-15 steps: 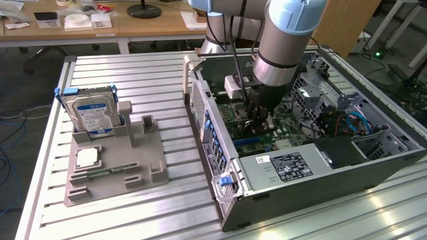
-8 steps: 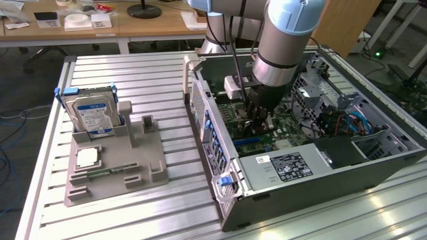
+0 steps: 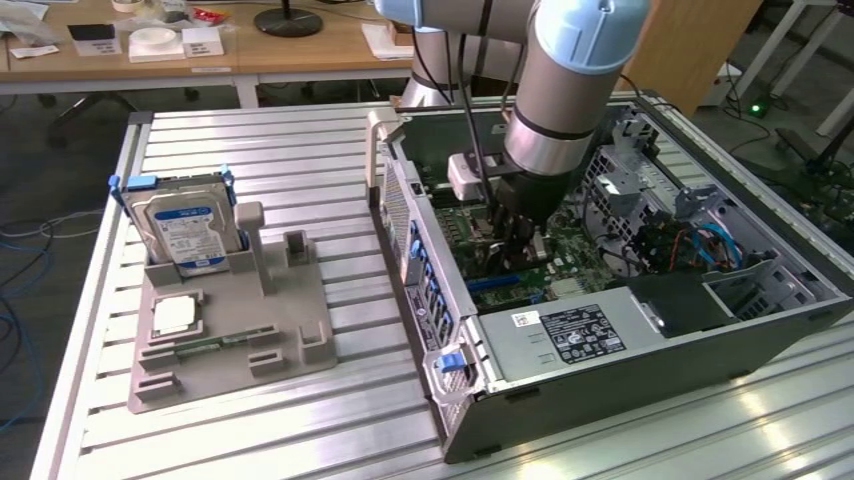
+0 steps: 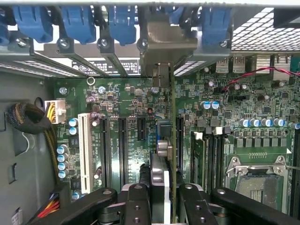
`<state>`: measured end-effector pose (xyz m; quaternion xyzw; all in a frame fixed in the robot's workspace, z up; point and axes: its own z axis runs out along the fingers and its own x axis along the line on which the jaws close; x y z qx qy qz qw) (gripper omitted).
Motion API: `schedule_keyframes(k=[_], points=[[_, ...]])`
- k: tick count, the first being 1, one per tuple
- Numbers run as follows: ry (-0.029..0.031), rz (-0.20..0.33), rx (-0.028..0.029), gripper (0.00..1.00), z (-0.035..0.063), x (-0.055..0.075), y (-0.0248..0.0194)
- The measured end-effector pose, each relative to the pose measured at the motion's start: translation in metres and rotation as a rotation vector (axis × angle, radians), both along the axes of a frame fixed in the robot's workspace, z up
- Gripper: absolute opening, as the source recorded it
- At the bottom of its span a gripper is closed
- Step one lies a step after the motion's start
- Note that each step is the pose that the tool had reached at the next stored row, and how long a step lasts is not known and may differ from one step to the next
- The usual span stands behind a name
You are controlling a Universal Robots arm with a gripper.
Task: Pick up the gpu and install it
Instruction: 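Insert the gpu into the slot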
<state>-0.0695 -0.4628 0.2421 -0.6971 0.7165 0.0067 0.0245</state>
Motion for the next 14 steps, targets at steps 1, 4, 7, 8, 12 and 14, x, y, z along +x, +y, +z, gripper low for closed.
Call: schedule_keyframes(k=[1,4,7,8,12,14], points=[[0.0,0.0,0.0003,0.28,-0.0004,0.0,0.0],[-0.0001,0.0,0.0009,0.28,-0.0023,0.0,0.0001],[0.0,0.0,0.0014,0.28,-0.0045,0.0,0.0],[0.0,0.0,0.0015,0.28,-0.0052,0.0,0.0],[0.0,0.0,0.0018,0.28,-0.0081,0.0,0.0],[0.0,0.0,0.0018,0.28,-0.0097,0.0,0.0]])
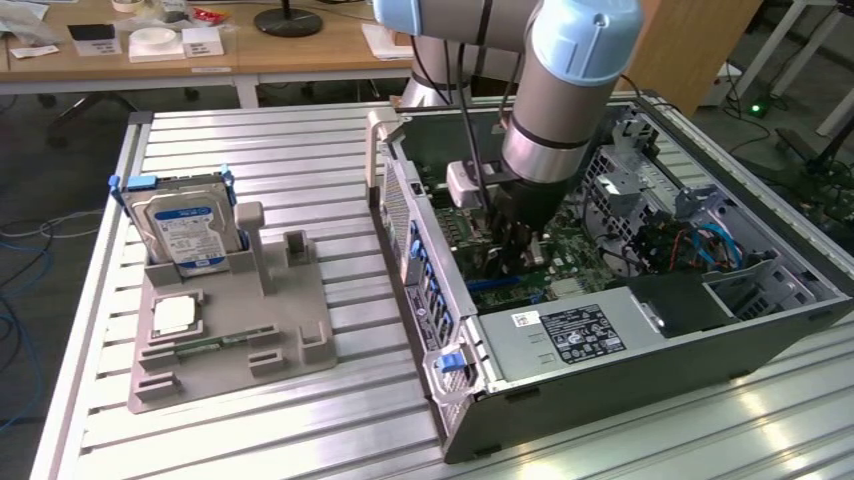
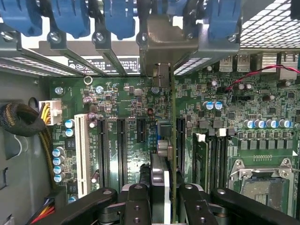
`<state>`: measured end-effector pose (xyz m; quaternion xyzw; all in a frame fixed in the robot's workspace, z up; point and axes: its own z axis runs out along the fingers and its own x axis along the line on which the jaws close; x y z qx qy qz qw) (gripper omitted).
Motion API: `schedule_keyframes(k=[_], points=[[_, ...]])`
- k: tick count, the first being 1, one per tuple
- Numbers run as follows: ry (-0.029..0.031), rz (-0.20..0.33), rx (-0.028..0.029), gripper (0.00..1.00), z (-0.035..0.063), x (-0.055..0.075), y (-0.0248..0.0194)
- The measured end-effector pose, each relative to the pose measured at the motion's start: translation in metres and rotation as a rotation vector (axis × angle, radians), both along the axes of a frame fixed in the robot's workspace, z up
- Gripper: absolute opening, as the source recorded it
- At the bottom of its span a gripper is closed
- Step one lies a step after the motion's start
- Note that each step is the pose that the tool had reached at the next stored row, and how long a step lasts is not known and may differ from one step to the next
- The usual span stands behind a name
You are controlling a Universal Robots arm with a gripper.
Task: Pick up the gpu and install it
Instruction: 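Insert the gpu into the slot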
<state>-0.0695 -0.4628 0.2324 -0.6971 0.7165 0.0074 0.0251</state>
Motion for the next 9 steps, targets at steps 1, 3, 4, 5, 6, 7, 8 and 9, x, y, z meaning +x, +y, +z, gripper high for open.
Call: schedule_keyframes(k=[1,3,4,5,6,7,8,9], points=[[0.0,0.0,0.0001,0.28,-0.0009,0.0,0.0],[0.0,0.0,0.0,0.28,-0.0024,0.0,0.0],[0.0,0.0,0.0001,0.28,-0.0032,0.0,0.0],[0.0,0.0,0.0,0.28,-0.0039,0.0,0.0],[0.0,0.0,0.0,0.28,-0.0045,0.0,0.0],[0.0,0.0,0.0,0.28,-0.0051,0.0,0.0],[0.0001,0.0,0.0001,0.28,-0.0057,0.0,0.0],[0.0001,0.0,0.0,0.28,-0.0061,0.0,0.0]])
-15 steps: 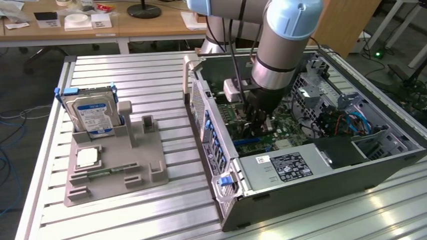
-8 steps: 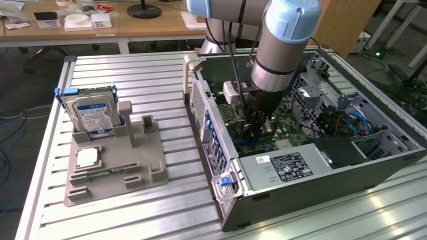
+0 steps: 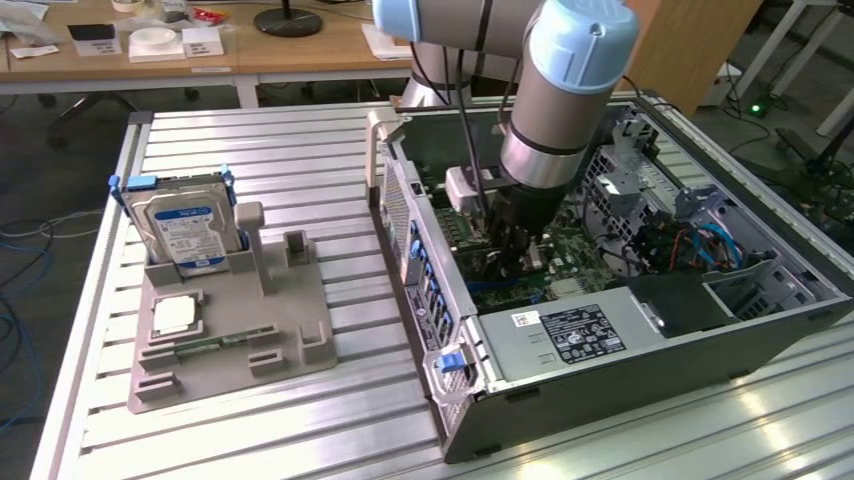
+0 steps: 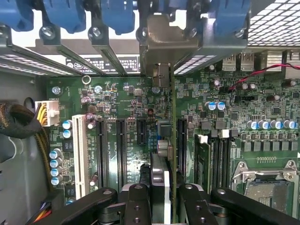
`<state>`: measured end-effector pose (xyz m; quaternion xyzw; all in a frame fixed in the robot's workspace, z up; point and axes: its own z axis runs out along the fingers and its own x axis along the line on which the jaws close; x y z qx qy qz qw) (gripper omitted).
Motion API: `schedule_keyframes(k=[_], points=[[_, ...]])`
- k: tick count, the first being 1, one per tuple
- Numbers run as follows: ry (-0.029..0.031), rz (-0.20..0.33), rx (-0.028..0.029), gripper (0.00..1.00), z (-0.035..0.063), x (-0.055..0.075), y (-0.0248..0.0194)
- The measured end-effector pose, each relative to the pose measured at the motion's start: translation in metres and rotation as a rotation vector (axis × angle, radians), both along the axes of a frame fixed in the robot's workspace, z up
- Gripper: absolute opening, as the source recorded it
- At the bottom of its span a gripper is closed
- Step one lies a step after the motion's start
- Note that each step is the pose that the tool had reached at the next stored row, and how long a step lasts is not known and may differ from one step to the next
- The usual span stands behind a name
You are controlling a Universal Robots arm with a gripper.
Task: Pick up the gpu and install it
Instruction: 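Insert the gpu into the slot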
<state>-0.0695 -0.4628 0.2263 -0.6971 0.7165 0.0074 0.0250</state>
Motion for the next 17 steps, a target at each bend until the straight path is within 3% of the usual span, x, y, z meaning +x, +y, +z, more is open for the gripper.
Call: schedule_keyframes(k=[17], points=[[0.0003,0.0,-0.0003,0.28,-0.0024,-0.0016,0.0]])
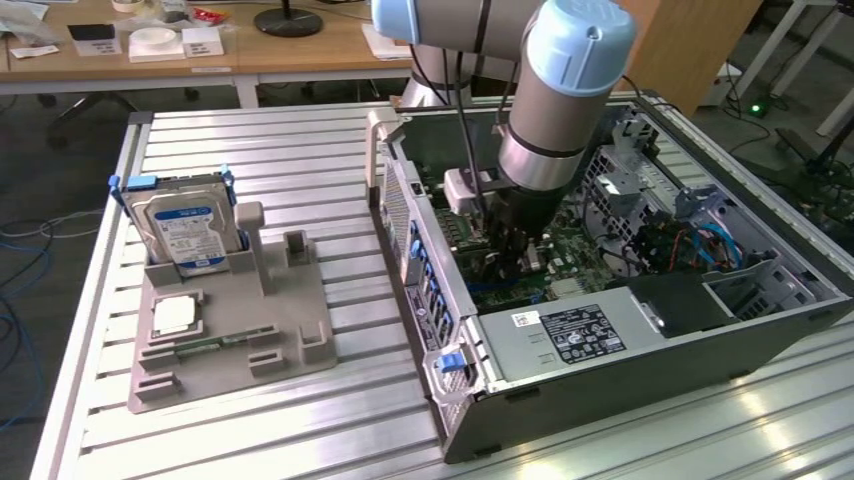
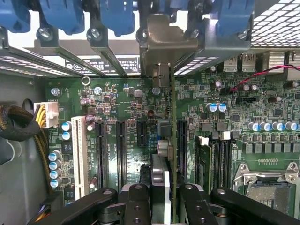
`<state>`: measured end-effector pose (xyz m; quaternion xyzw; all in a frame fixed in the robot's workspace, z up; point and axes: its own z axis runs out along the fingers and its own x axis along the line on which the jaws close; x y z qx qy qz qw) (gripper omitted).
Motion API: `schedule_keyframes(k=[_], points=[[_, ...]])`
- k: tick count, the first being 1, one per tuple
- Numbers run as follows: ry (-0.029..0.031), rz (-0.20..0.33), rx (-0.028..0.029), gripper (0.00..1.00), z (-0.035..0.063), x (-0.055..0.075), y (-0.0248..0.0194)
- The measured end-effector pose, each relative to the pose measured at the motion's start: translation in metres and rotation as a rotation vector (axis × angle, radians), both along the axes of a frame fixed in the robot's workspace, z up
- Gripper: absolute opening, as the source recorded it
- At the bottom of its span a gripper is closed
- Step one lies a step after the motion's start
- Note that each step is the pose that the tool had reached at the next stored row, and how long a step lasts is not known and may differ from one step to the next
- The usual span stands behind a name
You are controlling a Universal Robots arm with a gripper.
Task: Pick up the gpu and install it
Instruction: 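Insert the gpu into the slot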
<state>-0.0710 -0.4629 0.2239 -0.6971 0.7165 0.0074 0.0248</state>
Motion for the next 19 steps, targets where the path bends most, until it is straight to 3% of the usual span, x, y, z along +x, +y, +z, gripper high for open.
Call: schedule_keyframes(k=[19], points=[[0.0,0.0,0.0001,0.28,0.0012,0.0,0.0]])
